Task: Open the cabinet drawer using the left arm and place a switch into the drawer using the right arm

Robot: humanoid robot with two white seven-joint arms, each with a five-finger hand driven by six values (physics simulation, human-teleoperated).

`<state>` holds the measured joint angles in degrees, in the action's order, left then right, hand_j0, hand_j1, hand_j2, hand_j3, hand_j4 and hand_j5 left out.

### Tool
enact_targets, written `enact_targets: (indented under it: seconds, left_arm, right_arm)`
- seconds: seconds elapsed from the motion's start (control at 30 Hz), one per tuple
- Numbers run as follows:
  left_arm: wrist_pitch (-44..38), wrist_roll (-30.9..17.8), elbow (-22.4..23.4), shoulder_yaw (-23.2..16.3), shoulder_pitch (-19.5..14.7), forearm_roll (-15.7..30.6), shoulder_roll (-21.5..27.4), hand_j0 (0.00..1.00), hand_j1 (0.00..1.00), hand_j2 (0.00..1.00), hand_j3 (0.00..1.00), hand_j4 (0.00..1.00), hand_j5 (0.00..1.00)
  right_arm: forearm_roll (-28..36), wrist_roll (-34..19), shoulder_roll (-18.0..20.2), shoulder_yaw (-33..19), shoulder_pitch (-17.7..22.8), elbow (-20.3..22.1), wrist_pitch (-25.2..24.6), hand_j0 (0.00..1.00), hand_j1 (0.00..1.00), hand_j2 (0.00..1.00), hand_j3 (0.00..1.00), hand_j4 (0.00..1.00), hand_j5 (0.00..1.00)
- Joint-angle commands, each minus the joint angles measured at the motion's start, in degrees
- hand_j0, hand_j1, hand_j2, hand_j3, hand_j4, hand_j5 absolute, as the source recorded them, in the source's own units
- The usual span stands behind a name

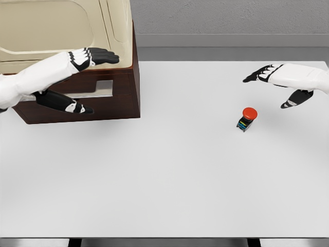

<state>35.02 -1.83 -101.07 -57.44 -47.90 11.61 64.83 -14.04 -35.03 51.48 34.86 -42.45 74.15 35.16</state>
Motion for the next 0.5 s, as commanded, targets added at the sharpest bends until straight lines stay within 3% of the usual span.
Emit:
enact_targets:
  seconds: [0.0, 0.2, 0.27, 0.3, 0.47]
  left_arm:
    - [0.0, 0.1, 0.0, -0.2, 0.0, 0.9, -0.2, 1.0, 1.0, 1.0, 1.0, 1.0, 1.0]
    - [0.0, 0.4, 0.0, 0.5, -0.4, 1.0, -0.6, 1.0, 1.0, 1.0, 1.0, 1.0, 1.0]
    - [0.0, -1.6, 0.0, 0.5, -0.4, 1.0, -1.3, 1.0, 1.0, 1.0, 1.0, 1.0, 1.0]
    - [0.0, -7.9, -0.1, 0.7, -0.8, 1.1, -1.8, 1.0, 1.0, 1.0, 1.0, 1.0, 1.0]
    - [0.0, -30.0, -0.1, 0.9, -3.2, 3.4, -2.1, 1.0, 1.0, 1.0, 1.0, 1.0, 1.0]
  right_arm:
    - [0.2, 0.0, 0.0, 0.0, 0.0, -0.5, -0.2, 1.0, 1.0, 1.0, 1.0, 1.0, 1.0]
    - [0.2, 0.0, 1.3, 2.8, -0.2, -1.7, -0.2, 1.0, 1.0, 1.0, 1.0, 1.0, 1.0]
    - [0.2, 0.0, 1.3, 3.6, -0.2, -1.5, -0.2, 1.0, 1.0, 1.0, 1.0, 1.0, 1.0]
    - [0.2, 0.0, 1.2, 4.1, -0.3, -1.4, -0.2, 1.0, 1.0, 1.0, 1.0, 1.0, 1.0]
    - [0.2, 0.0, -0.2, 6.6, -0.7, -1.2, -0.2, 1.0, 1.0, 1.0, 1.0, 1.0, 1.0]
